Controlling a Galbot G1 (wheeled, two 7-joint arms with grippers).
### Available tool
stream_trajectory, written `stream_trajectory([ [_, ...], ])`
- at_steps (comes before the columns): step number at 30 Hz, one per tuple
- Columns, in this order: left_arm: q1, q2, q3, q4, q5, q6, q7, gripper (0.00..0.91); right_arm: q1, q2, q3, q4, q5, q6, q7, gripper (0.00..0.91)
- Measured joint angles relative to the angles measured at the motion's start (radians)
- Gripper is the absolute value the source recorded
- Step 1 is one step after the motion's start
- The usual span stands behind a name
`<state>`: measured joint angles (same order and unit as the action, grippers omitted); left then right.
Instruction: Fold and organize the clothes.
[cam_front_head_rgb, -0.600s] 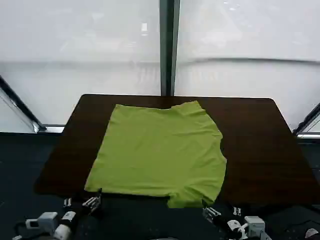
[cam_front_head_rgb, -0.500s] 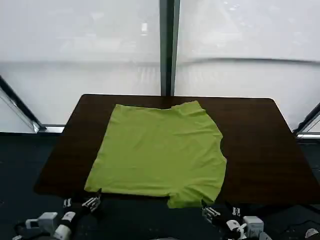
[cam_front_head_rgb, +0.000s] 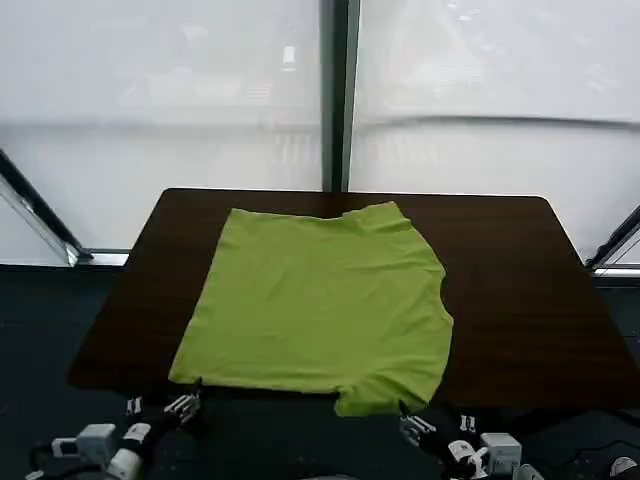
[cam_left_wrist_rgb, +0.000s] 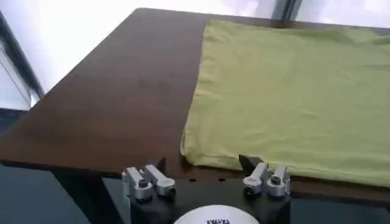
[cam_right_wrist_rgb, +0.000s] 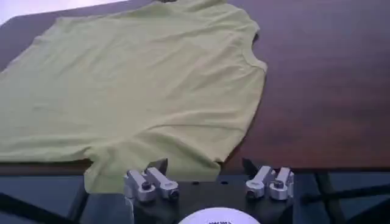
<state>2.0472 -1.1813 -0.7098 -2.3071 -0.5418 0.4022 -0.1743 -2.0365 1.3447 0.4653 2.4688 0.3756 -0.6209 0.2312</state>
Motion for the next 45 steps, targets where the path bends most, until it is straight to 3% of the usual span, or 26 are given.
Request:
stream_trajectory([
  [2, -0.002, 0.001, 0.001, 0.0, 0.0, 0.0, 0.001, 0.77, 0.002, 0.001, -0.002, -0.002, -0.001, 0.0, -0.001, 0.614],
  [6, -0.006, 0.001, 0.003, 0.003, 0.006, 0.0, 0.002, 0.263, 0.003, 0.001, -0.002, -0.008, -0.001, 0.0, -0.002, 0.439],
  [8, -0.006, 0.002, 0.003, 0.005, 0.006, -0.001, 0.002, 0.156, 0.002, 0.001, -0.002, -0.01, -0.001, 0.0, -0.003, 0.371],
  [10, -0.007, 0.002, 0.003, 0.007, 0.006, -0.001, 0.002, 0.146, 0.0, 0.001, -0.003, -0.011, -0.001, 0.0, -0.003, 0.322],
  [12, -0.007, 0.002, 0.003, 0.009, 0.006, -0.002, 0.002, 0.117, -0.003, 0.001, -0.003, -0.011, -0.001, 0.0, -0.004, 0.137],
  [15, -0.007, 0.002, 0.003, 0.012, 0.006, -0.004, 0.002, 0.078, -0.011, 0.0, -0.001, -0.01, -0.001, 0.0, -0.004, 0.049],
  [17, -0.007, 0.002, 0.004, 0.013, 0.006, -0.005, 0.002, 0.0, -0.017, -0.003, 0.004, -0.004, 0.0, 0.001, -0.004, 0.039],
  [33, 0.022, 0.002, -0.005, -0.029, 0.012, -0.005, 0.004, 0.0, -0.039, -0.027, 0.034, 0.055, 0.028, -0.007, 0.009, 0.0],
  [45, 0.007, -0.005, -0.021, -0.094, 0.011, -0.004, 0.002, 0.0, 0.067, -0.068, 0.097, 0.085, 0.086, -0.005, -0.017, 0.0],
])
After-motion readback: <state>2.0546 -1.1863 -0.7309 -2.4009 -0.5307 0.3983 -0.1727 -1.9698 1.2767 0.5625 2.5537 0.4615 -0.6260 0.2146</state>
